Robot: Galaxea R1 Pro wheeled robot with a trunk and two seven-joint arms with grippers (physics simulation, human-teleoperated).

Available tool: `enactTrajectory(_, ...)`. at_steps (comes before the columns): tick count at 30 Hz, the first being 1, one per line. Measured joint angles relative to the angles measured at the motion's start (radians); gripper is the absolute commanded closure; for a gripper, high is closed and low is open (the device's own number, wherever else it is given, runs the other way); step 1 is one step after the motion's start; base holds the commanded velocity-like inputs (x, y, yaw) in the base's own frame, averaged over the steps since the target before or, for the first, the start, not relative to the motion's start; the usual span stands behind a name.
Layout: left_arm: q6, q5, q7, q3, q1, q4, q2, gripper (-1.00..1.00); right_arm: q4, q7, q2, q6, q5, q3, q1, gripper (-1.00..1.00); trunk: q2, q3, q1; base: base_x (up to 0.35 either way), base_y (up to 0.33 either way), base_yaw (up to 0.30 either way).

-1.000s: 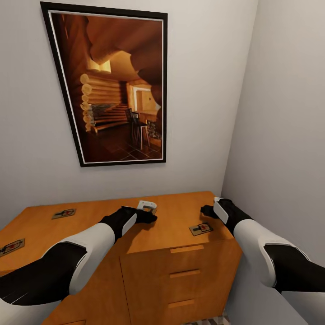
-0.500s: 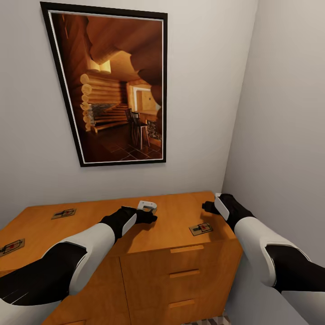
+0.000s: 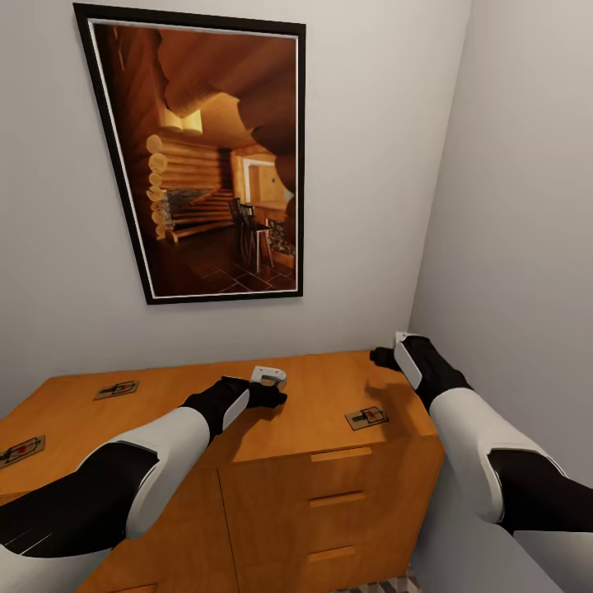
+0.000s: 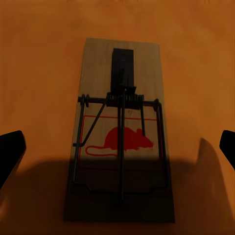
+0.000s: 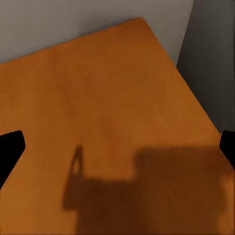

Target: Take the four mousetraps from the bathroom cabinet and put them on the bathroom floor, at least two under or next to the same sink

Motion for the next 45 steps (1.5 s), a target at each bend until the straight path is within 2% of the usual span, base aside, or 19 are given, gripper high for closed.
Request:
enactTrajectory(32,-0.003,0.001,0.000,0.000,0.000,-0.002,0.000,-1.00,-0.014,-0.001,0.000,-0.003,0.000,0.000,0.000,-1.00,0.000,0.000,0.000,0.000,0.000,0.000)
enactTrajectory(37,-0.004,-0.001,0.001,-0.004,-0.001,-0.012,0.000,-1.00,-0.015,-0.001,0.000,-0.003,0.000,0.000,0.000,-1.00,-0.035,-0.015,0.019,0.000,0.000,0.000)
enactTrajectory(45,-0.004,-0.001,0.002,-0.004,-0.001,-0.012,0.000,-1.00,-0.015,-0.002,0.000,-0.003,0.000,0.000,0.000,-1.00,-0.035,-0.015,0.019,0.000,0.000,0.000)
